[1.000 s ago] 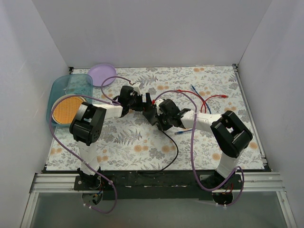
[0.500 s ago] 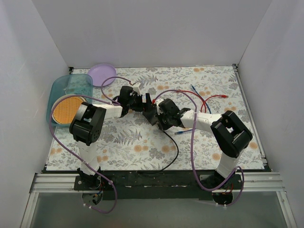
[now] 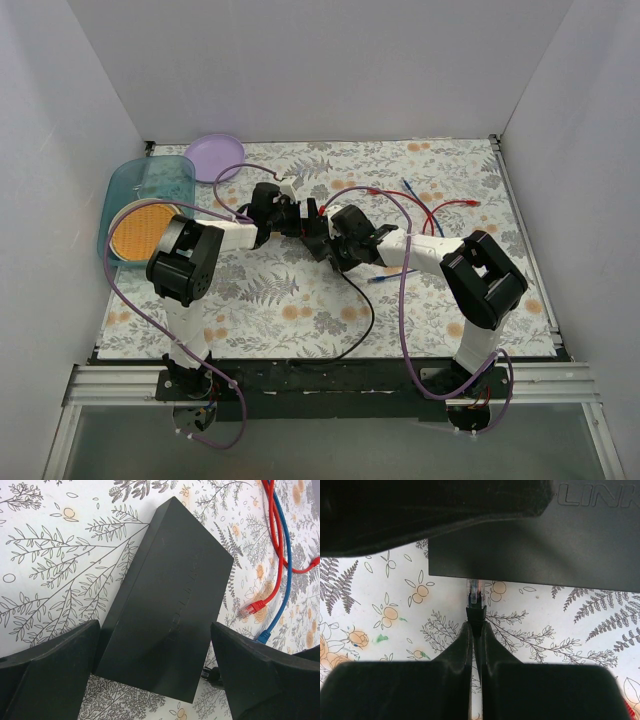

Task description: Insert the plug into the switch port

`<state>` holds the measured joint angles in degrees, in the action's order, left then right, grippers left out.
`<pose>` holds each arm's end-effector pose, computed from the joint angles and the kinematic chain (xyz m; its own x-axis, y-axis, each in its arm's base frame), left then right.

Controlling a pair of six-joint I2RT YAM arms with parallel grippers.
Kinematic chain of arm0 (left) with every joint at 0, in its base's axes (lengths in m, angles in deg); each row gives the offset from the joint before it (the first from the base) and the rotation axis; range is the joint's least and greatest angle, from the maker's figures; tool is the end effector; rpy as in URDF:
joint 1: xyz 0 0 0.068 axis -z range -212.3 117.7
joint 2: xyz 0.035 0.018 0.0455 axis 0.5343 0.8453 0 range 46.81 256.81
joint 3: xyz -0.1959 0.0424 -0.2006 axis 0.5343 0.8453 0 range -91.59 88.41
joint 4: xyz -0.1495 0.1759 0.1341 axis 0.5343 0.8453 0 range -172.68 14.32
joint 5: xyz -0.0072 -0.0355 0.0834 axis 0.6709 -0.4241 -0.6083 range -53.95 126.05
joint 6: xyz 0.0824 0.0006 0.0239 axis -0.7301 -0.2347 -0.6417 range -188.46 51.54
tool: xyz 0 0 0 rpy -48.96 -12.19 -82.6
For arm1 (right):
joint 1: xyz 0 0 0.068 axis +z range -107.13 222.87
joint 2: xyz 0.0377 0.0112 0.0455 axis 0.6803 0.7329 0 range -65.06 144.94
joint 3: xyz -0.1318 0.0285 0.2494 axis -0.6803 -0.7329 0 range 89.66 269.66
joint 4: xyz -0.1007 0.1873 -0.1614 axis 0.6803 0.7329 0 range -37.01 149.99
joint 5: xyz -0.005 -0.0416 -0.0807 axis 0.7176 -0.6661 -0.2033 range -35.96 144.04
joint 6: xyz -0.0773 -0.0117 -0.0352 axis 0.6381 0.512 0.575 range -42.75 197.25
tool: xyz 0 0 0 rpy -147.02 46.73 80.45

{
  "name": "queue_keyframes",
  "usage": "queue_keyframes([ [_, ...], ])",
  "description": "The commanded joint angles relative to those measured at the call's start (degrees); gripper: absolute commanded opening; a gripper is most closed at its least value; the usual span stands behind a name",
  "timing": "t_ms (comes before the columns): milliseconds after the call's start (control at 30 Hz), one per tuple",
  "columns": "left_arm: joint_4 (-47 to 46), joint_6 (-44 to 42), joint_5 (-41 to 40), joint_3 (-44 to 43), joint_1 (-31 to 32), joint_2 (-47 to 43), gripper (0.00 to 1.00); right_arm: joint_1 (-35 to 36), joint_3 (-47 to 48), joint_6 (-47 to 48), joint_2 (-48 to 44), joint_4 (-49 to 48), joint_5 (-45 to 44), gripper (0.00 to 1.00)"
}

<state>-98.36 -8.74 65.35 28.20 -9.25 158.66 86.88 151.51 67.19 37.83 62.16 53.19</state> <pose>0.3889 -0.2056 0.1272 -0.8821 -0.4432 -0.1598 -0.1108 0.5249 -0.8439 0.2926 0.2810 0.1472 -0.6643 -0.3988 -0.6322 -0.5808 0.8078 0.1007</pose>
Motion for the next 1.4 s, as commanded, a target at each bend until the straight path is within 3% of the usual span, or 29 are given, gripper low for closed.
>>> queue_keyframes([
  [0,0.3,1.7,2.1,2.5,0.0,-0.3,0.93,0.3,1.2,-1.9,0.3,-4.1,-0.5,0.01],
  [533,-2.5,3.4,5.4,6.1,0.3,-0.7,0.84,0.6,-1.5,-5.0,-0.8,-7.1,-4.6,0.01],
  [1367,-2.2,-0.8,7.7,8.2,2.4,-1.2,0.75,0.7,4.3,-5.0,0.3,-5.2,-5.9,0.01],
])
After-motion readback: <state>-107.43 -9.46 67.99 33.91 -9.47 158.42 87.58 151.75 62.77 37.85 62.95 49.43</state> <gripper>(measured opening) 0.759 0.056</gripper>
